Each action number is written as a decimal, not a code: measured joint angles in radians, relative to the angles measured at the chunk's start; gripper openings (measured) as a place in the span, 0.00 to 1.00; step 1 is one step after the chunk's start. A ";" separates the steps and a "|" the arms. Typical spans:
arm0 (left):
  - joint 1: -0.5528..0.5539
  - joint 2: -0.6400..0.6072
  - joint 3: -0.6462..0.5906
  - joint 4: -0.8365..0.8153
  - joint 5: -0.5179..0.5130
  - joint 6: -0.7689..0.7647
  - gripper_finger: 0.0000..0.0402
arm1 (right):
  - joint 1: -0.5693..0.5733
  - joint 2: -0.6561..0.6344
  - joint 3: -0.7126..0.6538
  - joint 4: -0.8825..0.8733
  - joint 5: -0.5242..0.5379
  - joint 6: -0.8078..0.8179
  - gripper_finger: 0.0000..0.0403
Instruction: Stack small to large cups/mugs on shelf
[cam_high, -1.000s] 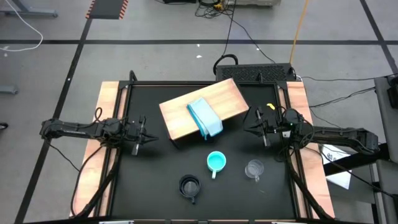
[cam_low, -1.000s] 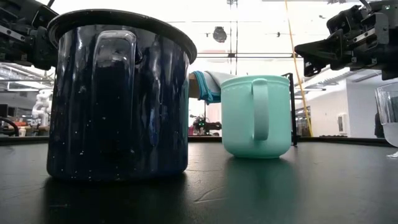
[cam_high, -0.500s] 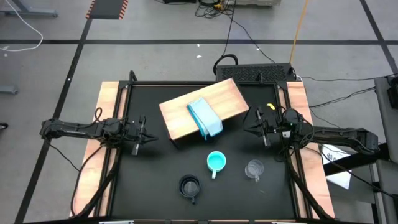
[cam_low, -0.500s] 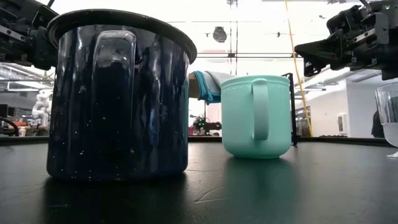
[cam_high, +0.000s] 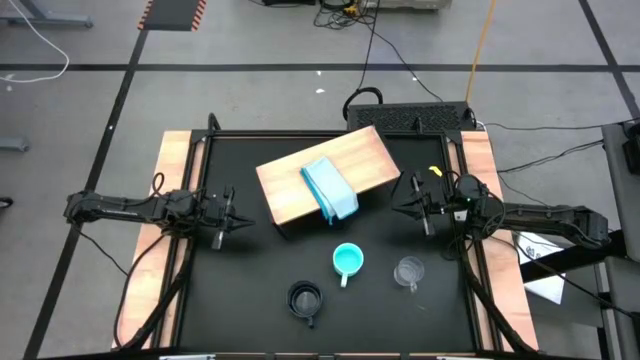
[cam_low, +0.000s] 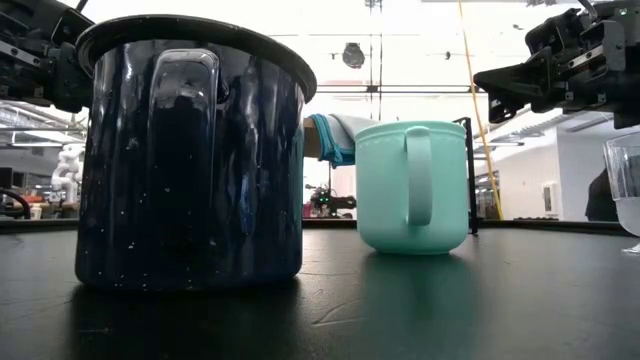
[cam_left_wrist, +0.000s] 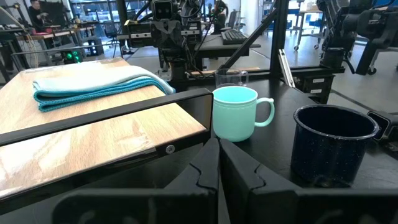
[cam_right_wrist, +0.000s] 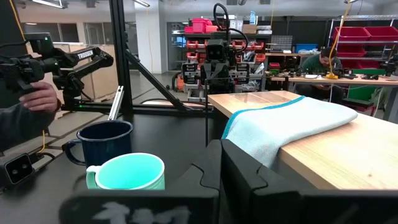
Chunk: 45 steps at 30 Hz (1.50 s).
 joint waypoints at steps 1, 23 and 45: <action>0.000 0.000 0.000 0.000 0.000 0.000 0.04 | 0.000 0.000 0.000 0.000 0.000 0.000 0.00; 0.000 0.000 0.000 0.000 0.000 0.022 0.04 | 0.000 0.000 0.000 0.000 0.000 0.000 0.00; 0.000 0.002 0.014 0.233 0.074 -0.069 0.01 | 0.000 0.000 0.000 0.000 0.000 0.000 0.00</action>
